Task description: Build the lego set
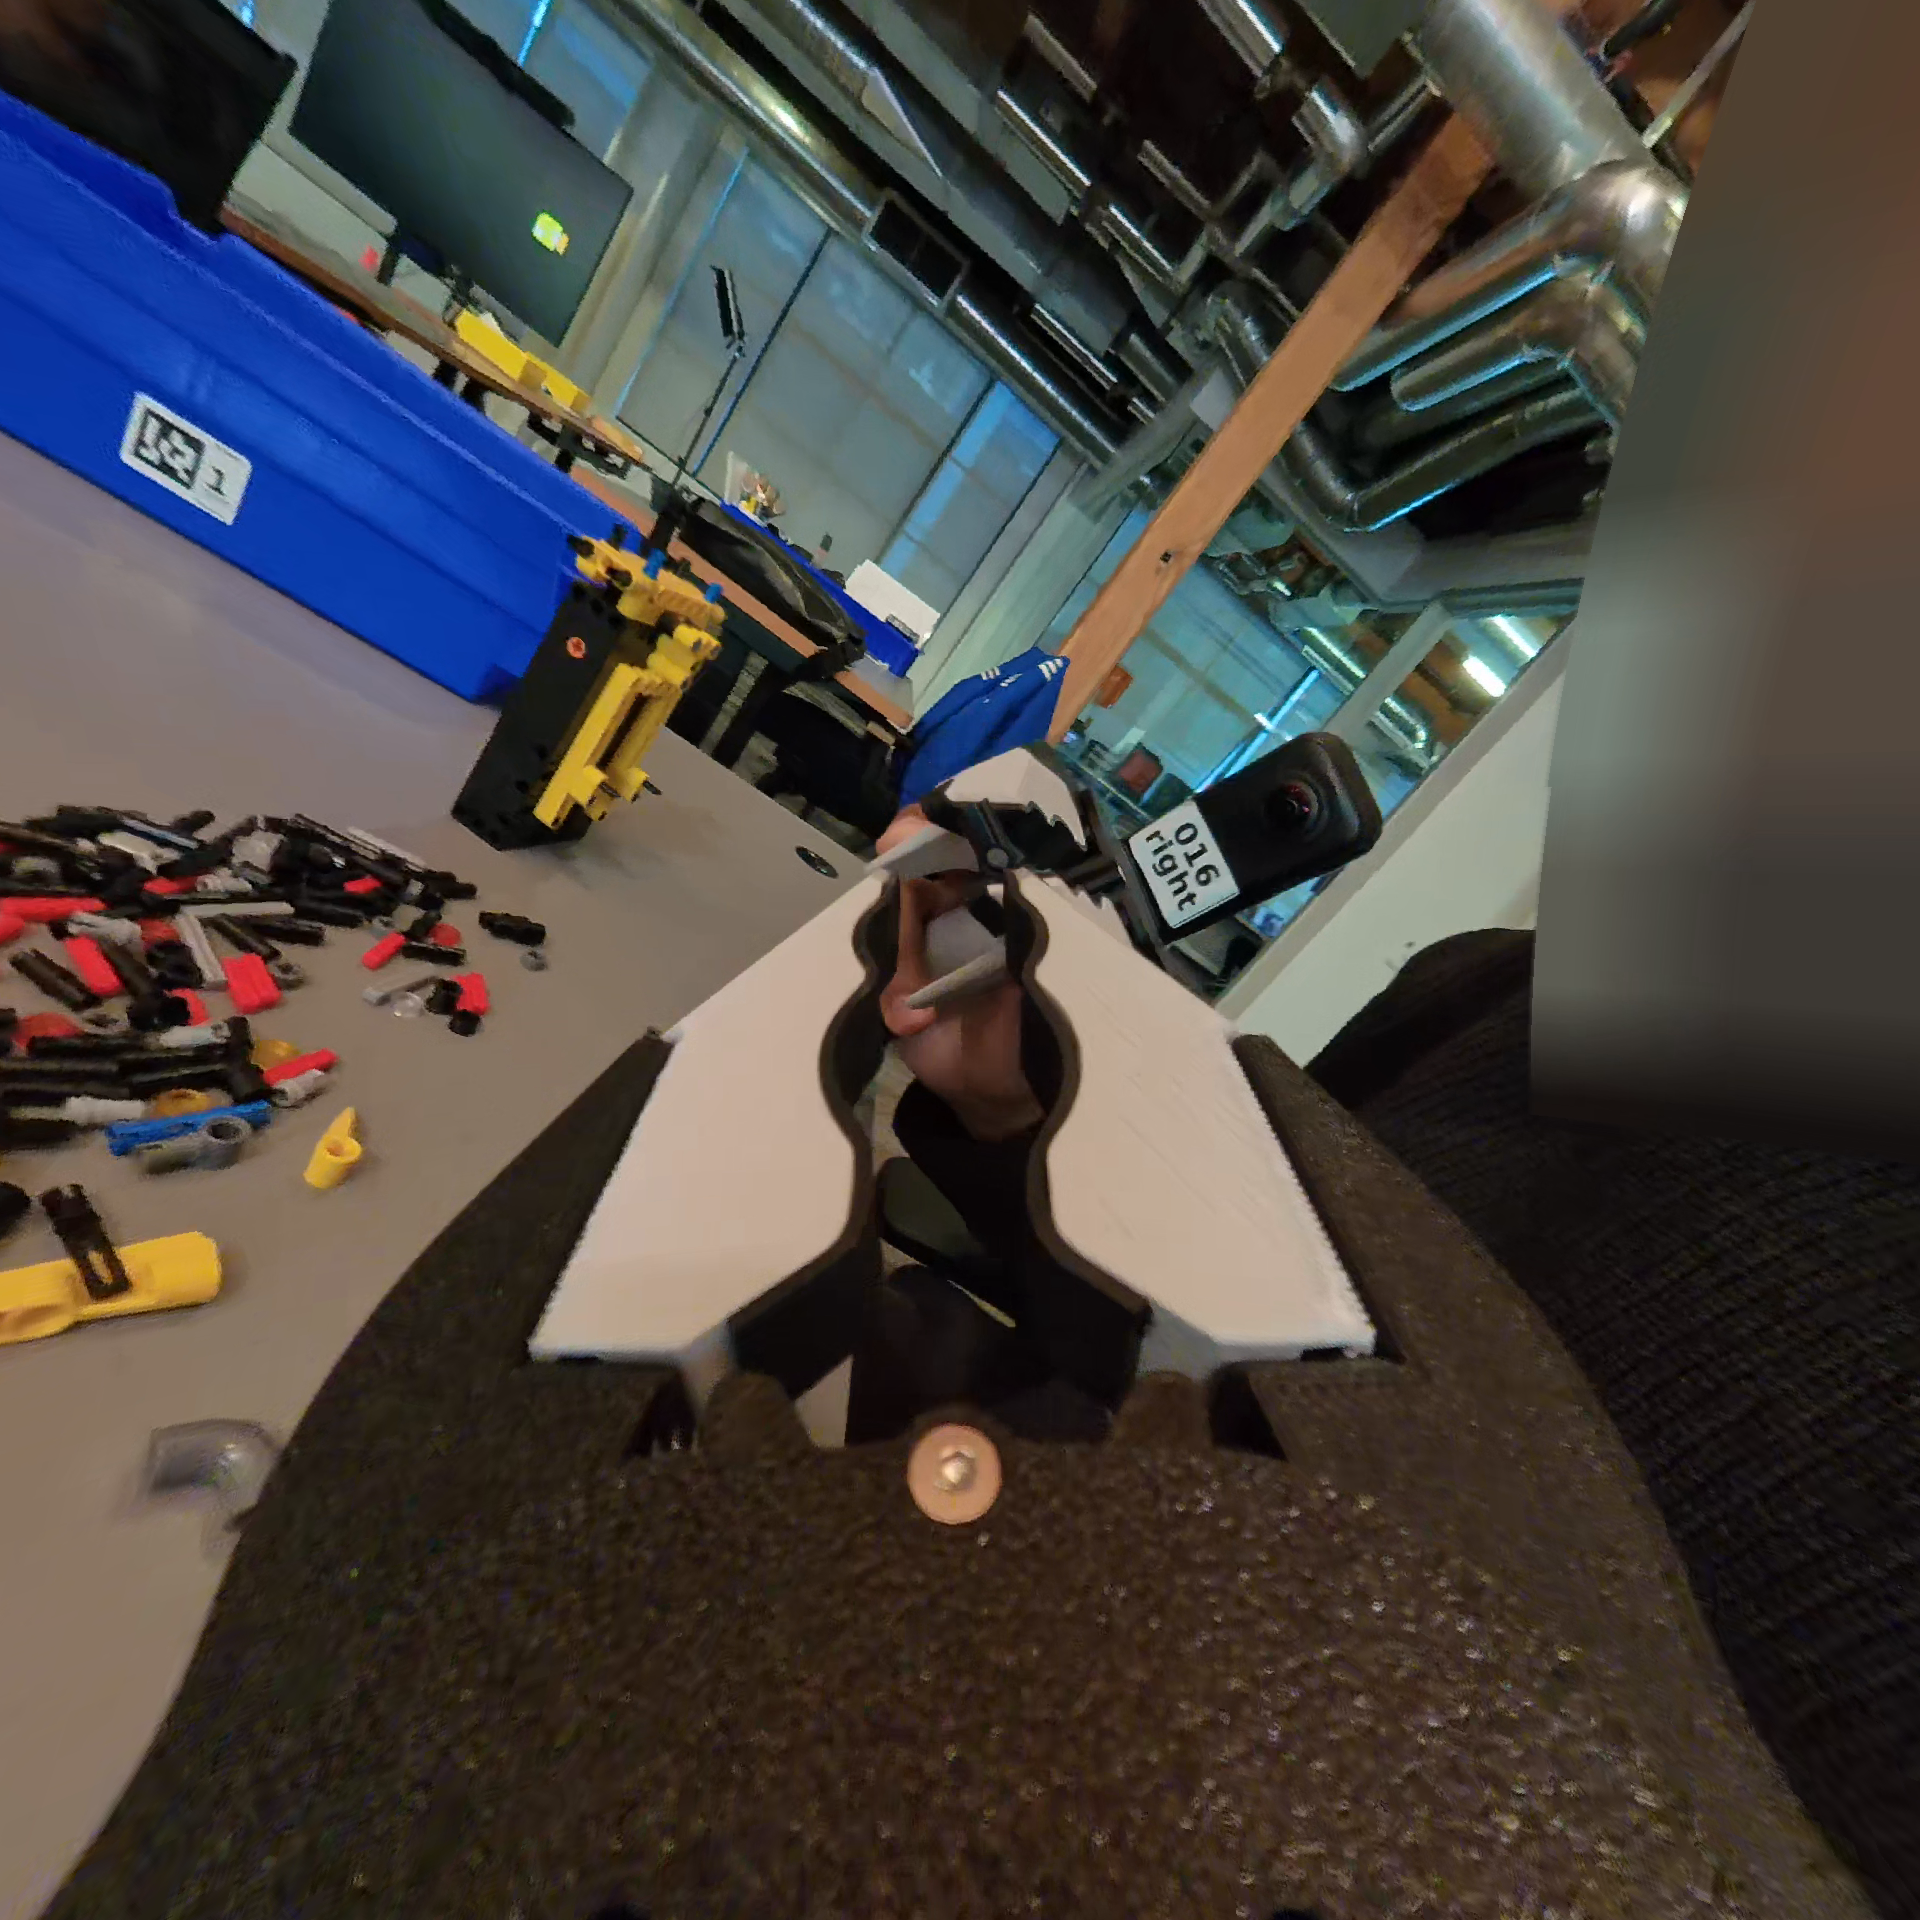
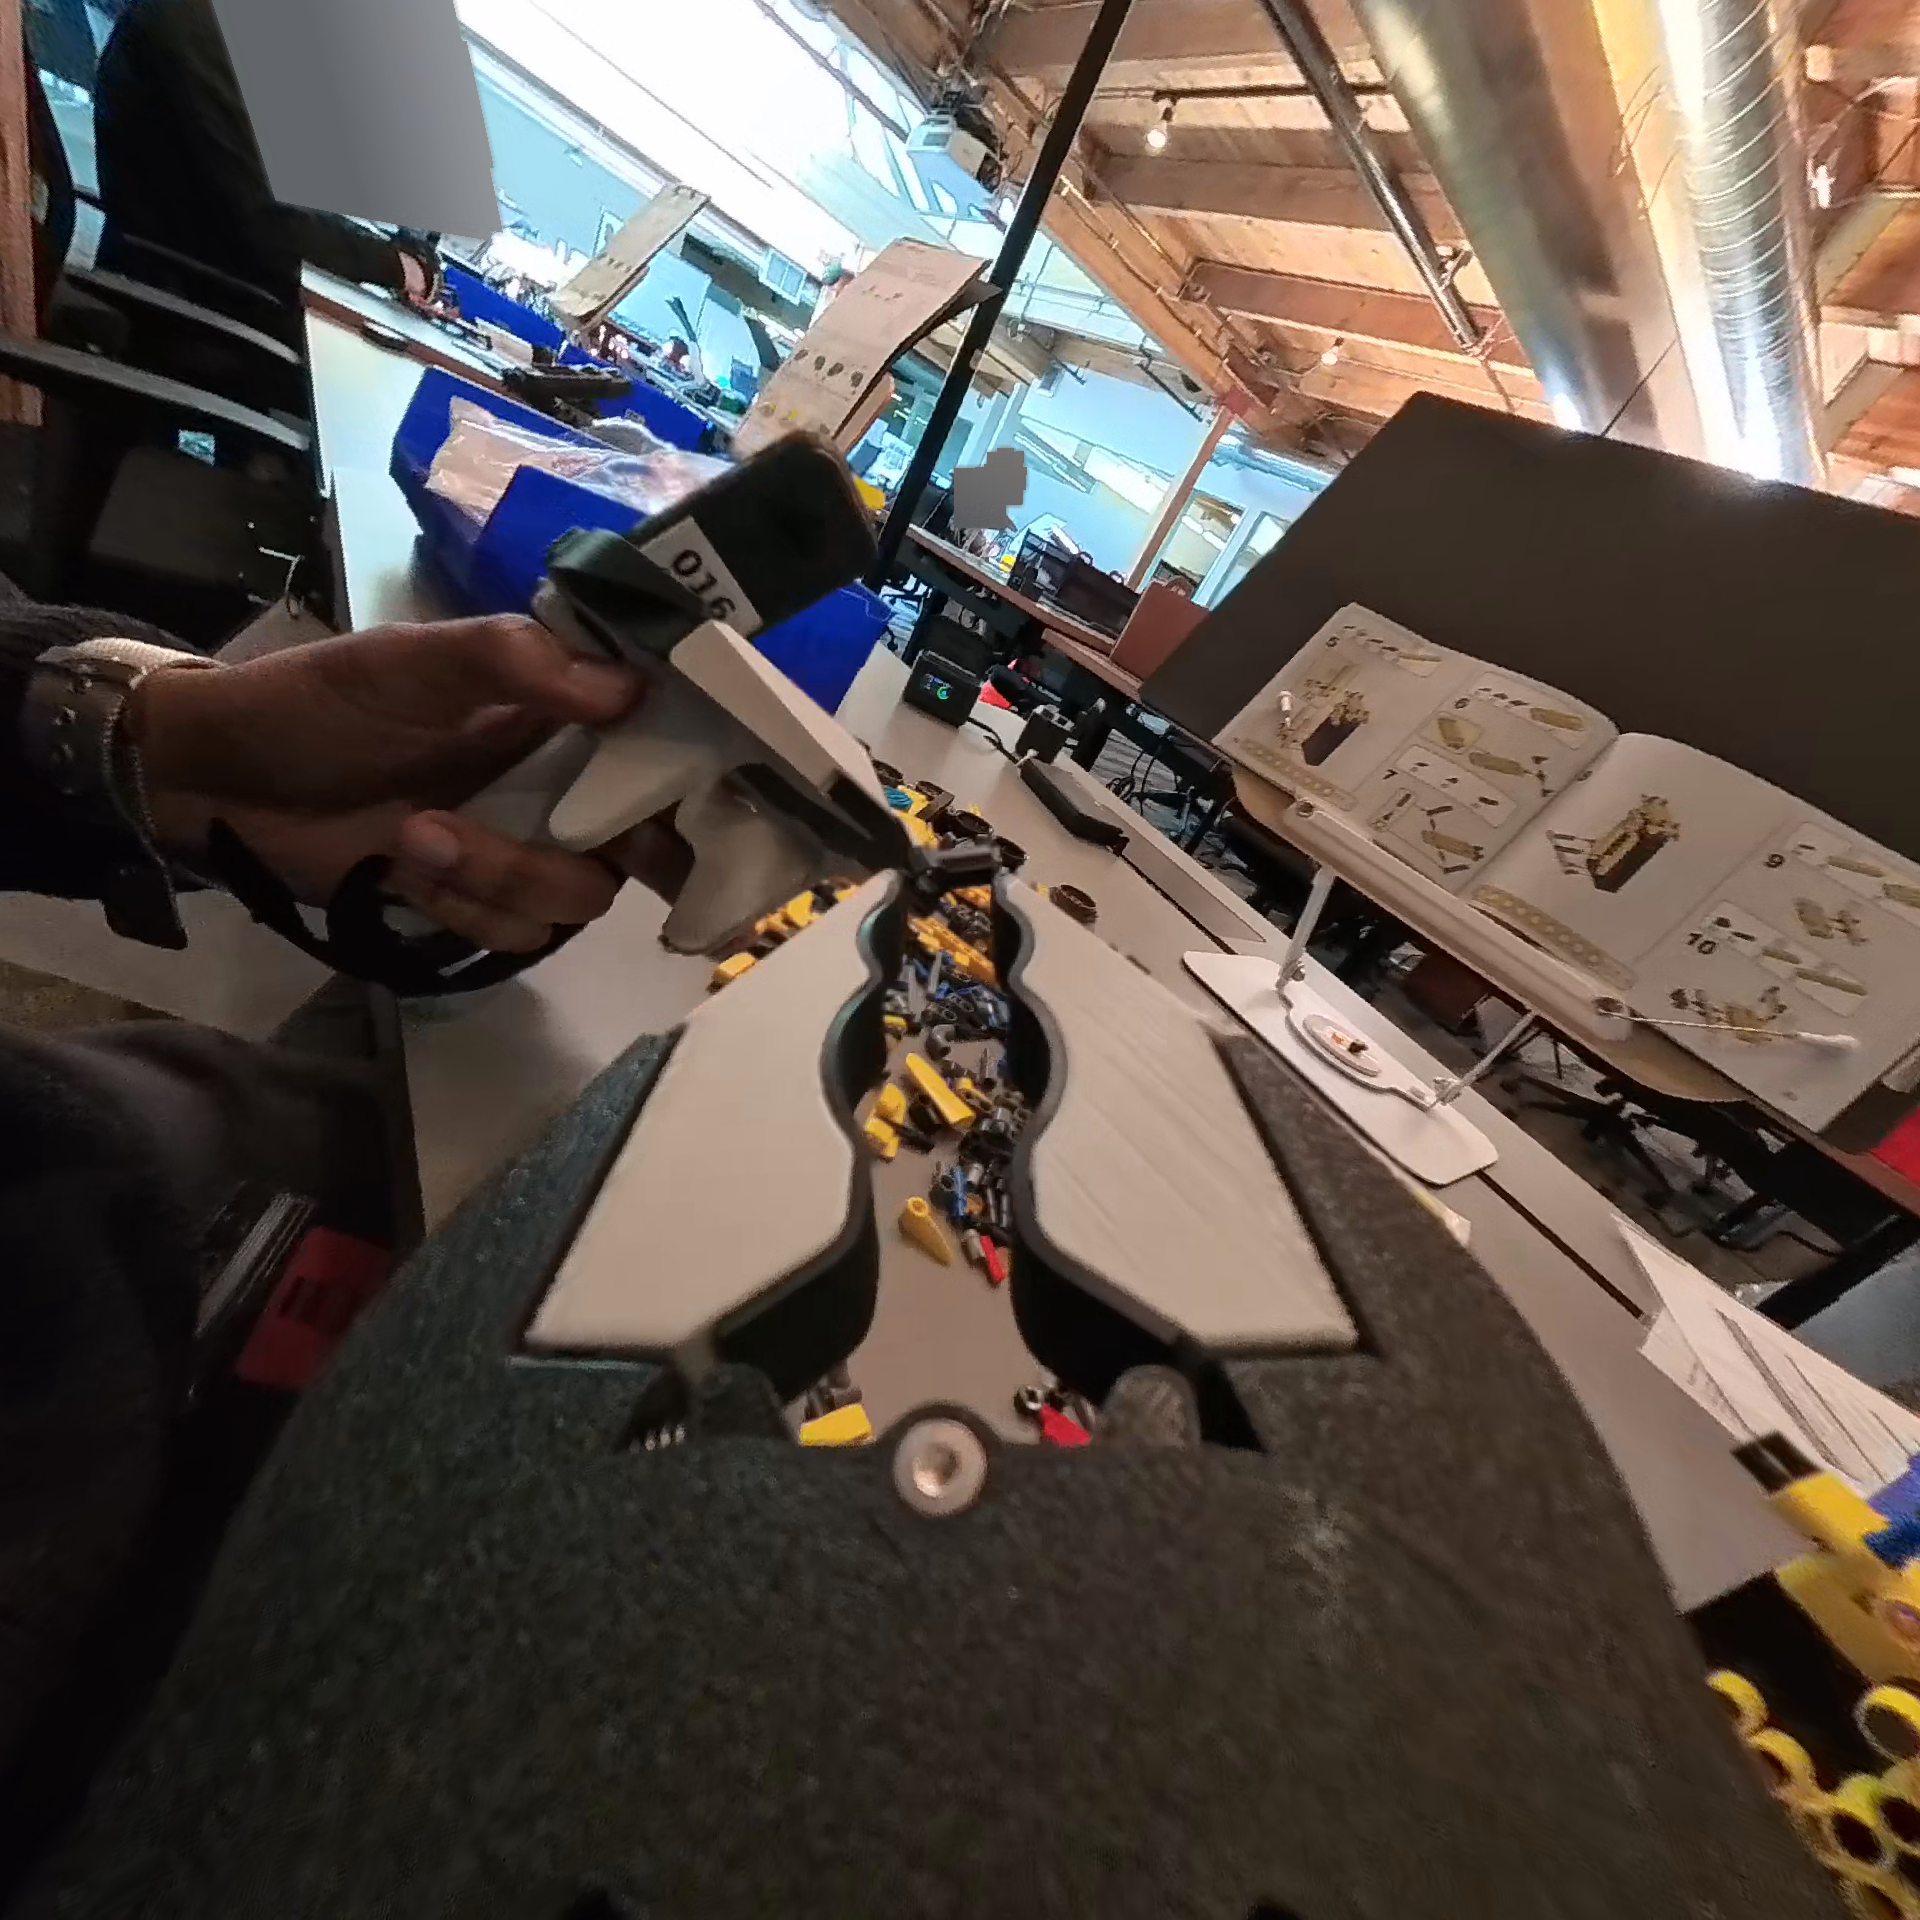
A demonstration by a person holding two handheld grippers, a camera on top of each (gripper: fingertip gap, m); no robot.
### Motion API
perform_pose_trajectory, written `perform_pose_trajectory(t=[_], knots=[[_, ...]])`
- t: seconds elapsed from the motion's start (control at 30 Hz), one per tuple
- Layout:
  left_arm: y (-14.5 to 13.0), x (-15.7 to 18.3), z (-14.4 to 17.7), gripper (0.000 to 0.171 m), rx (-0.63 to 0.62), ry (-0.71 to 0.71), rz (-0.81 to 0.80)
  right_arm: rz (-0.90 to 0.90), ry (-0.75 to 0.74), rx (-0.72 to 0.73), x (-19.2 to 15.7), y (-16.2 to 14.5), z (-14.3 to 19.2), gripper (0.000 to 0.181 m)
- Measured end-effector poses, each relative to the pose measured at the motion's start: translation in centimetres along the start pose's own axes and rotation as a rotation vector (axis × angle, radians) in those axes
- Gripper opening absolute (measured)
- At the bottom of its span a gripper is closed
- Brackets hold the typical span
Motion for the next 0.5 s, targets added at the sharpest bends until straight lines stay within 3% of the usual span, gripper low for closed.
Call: perform_pose_trajectory(t=[0.5], knots=[[-1.6,-0.2,-0.7,0.018,-0.088,-0.097,0.165,0.062,0.113,-0.037,-1.9,-0.8,-0.2,0.015]])
Point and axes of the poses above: each gripper's, where its closed fingertips meet, z back along the fingers, y out of its top, x = y × z across the jaws, the point moved 1 cm from there along z, back along the fingers, and after that the axes turned 8 degrees about z, right-handed, at the moved point
